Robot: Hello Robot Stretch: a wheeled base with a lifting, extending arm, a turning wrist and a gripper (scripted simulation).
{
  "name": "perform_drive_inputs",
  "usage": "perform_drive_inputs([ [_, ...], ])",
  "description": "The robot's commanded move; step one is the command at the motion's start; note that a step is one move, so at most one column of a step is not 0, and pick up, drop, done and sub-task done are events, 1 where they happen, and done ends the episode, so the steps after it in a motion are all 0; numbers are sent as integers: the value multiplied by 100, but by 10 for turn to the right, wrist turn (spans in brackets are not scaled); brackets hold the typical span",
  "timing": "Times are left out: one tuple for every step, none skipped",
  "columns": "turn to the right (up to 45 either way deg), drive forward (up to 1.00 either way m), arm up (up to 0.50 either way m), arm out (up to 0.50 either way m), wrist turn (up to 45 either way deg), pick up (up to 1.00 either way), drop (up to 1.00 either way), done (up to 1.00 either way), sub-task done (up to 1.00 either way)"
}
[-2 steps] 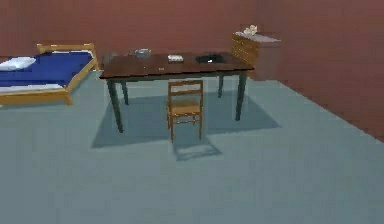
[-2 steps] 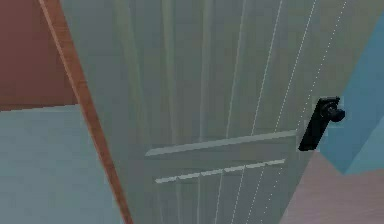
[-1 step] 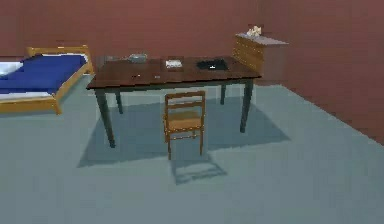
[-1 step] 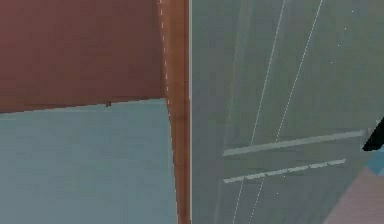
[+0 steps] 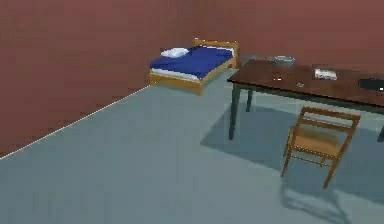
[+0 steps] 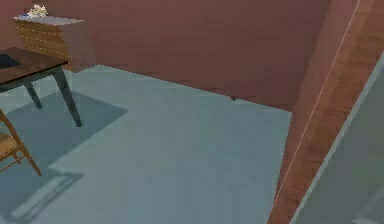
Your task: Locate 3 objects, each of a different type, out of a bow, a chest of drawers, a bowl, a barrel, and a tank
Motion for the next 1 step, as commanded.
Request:
perform_drive_inputs([
  [0, 100, 0, 0, 0, 0, 0, 0, 0],
])
